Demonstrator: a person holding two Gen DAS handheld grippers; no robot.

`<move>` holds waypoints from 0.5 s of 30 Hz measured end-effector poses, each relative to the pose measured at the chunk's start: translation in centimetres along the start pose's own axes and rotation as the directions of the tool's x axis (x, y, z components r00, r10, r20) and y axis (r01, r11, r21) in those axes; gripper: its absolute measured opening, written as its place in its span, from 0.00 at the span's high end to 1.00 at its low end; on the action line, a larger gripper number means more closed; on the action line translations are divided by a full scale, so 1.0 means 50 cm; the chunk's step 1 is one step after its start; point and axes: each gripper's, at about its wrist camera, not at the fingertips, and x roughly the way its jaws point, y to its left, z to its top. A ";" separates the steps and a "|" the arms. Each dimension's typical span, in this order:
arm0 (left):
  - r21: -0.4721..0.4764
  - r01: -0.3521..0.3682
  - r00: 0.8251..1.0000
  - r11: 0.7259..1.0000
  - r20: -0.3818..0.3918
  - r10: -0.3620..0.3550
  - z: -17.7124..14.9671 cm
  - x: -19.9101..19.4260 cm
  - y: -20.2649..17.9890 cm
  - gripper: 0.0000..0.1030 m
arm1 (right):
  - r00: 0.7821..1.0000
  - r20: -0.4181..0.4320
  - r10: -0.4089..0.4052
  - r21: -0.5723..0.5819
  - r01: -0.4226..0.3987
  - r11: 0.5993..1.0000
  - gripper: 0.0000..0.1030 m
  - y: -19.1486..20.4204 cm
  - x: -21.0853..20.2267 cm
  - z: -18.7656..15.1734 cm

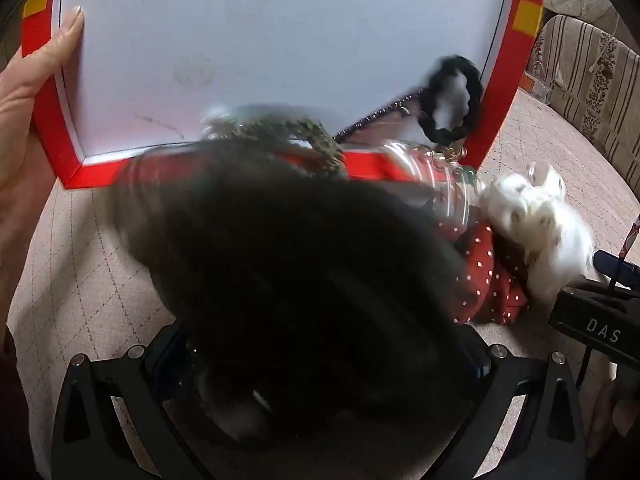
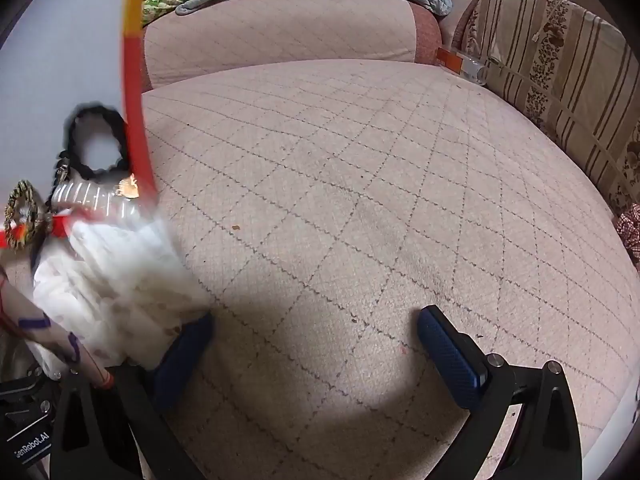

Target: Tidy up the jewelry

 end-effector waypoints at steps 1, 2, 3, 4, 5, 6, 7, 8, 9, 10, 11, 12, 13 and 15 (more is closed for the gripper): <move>0.000 0.000 1.000 1.000 -0.001 0.000 0.000 0.001 0.001 0.00 | 1.000 0.000 -0.001 0.001 0.001 1.000 0.00 0.000 0.000 0.000; 0.000 0.000 1.000 1.000 0.000 0.000 -0.001 0.001 0.002 0.00 | 1.000 0.001 0.002 0.002 -0.002 1.000 0.00 -0.003 0.000 -0.001; 0.000 0.000 1.000 1.000 -0.001 0.000 -0.001 0.001 0.003 0.00 | 1.000 0.002 0.004 0.003 -0.004 1.000 0.00 -0.004 0.000 0.000; 0.000 0.000 1.000 1.000 -0.001 0.000 -0.002 0.002 0.004 0.00 | 1.000 0.002 0.004 0.003 -0.004 1.000 0.00 -0.003 -0.001 -0.001; 0.000 -0.001 1.000 1.000 0.000 0.001 -0.005 0.001 0.003 0.00 | 1.000 0.003 0.003 0.002 -0.003 1.000 0.00 -0.003 -0.001 -0.002; 0.001 -0.001 1.000 1.000 -0.001 0.001 -0.004 0.002 0.004 0.00 | 1.000 0.003 0.002 0.002 -0.002 1.000 0.00 -0.004 0.000 -0.001; 0.000 -0.001 1.000 1.000 -0.001 0.001 -0.005 0.003 0.005 0.00 | 1.000 0.003 0.002 0.002 -0.002 1.000 0.00 -0.004 0.001 -0.002; 0.001 -0.001 1.000 1.000 -0.003 0.001 -0.001 0.005 0.005 0.00 | 1.000 0.002 0.002 0.003 -0.002 1.000 0.00 -0.005 0.002 -0.002; 0.001 -0.001 1.000 1.000 -0.002 0.001 -0.001 0.005 0.005 0.00 | 1.000 0.001 0.000 0.004 0.000 1.000 0.00 -0.004 0.003 -0.002; 0.003 -0.003 1.000 1.000 -0.004 0.003 0.007 0.007 -0.004 0.00 | 1.000 0.000 -0.003 0.006 0.003 1.000 0.00 -0.003 0.004 -0.002; 0.003 -0.003 1.000 1.000 -0.003 0.003 0.007 0.007 -0.007 0.00 | 1.000 -0.001 -0.003 0.009 0.003 1.000 0.00 -0.005 0.003 -0.001; 0.003 -0.003 1.000 1.000 -0.003 0.003 0.005 0.006 -0.006 0.00 | 1.000 -0.002 -0.004 0.013 0.004 1.000 0.00 -0.007 0.003 -0.001; 0.002 -0.003 1.000 1.000 -0.001 0.003 -0.001 0.001 0.000 0.00 | 1.000 -0.004 -0.006 0.017 0.006 1.000 0.00 -0.008 0.003 0.000; -0.001 -0.002 1.000 1.000 0.002 0.002 -0.010 -0.008 0.004 0.00 | 1.000 -0.005 -0.004 0.018 0.004 1.000 0.00 -0.013 0.003 0.001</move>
